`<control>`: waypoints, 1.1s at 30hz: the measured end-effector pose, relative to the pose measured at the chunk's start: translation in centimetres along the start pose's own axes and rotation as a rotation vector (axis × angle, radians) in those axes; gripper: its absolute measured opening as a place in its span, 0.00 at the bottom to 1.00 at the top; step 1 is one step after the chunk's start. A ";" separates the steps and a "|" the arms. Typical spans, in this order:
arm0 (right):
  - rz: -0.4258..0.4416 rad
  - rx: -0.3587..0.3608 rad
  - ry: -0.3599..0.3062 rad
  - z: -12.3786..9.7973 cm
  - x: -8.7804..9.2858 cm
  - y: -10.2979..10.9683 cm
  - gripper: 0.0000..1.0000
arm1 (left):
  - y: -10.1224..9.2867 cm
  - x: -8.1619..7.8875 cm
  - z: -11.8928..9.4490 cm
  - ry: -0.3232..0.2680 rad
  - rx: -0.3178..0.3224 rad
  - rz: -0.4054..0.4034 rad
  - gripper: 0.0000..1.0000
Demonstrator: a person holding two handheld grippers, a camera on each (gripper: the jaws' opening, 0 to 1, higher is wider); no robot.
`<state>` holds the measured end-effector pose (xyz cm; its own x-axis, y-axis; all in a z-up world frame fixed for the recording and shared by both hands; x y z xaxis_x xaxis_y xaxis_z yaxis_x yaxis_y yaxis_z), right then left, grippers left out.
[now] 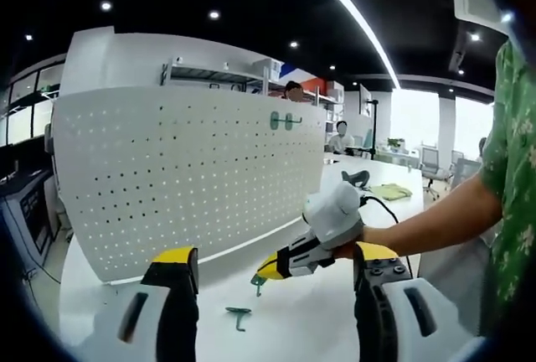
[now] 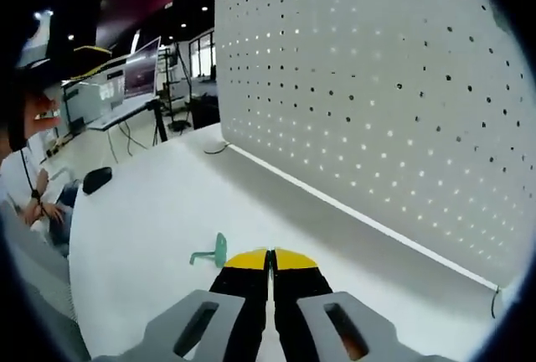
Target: Insert the hook assembly into the mounting plate slot until the hook locks in place.
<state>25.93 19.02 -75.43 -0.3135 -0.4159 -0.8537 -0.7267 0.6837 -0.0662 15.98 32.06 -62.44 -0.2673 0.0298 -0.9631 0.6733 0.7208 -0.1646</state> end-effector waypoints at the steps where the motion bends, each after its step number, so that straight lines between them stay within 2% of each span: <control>1: 0.006 0.001 -0.005 -0.4 -0.2 -0.1 0.00 | -0.1 0.0 0.0 -0.001 0.000 0.002 0.77; 11: 0.109 -0.013 -0.073 -3.5 -2.5 -0.3 0.00 | -1.1 0.0 0.0 0.012 0.012 0.056 0.76; 18: 0.199 -0.053 -0.109 -5.5 -4.0 -0.1 0.00 | -1.4 -0.6 -0.3 0.004 0.017 0.088 0.74; 27: 0.220 -0.093 -0.127 -8.3 -6.7 0.7 0.00 | -2.0 -1.0 -1.1 -0.001 0.027 0.126 0.71; 33: 0.215 -0.129 -0.153 -10.4 -9.7 1.4 0.00 | -2.3 -2.3 -1.5 -0.027 0.029 0.158 0.70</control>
<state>21.58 17.76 -61.91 -0.3796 -0.1678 -0.9098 -0.7286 0.6602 0.1822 13.97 31.38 -59.54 -0.1386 0.1224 -0.9827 0.7254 0.6882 -0.0166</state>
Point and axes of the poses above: the point that each gripper's makers call its tool centre point, and the gripper's own axes: z roughly forward along the fingers, y roughly to its left, x roughly out of its underside, the point moved 5 cm from there along -z, roughly backward along the fingers, and after that the axes turned 6 degrees about -z, right-handed, at the moved point
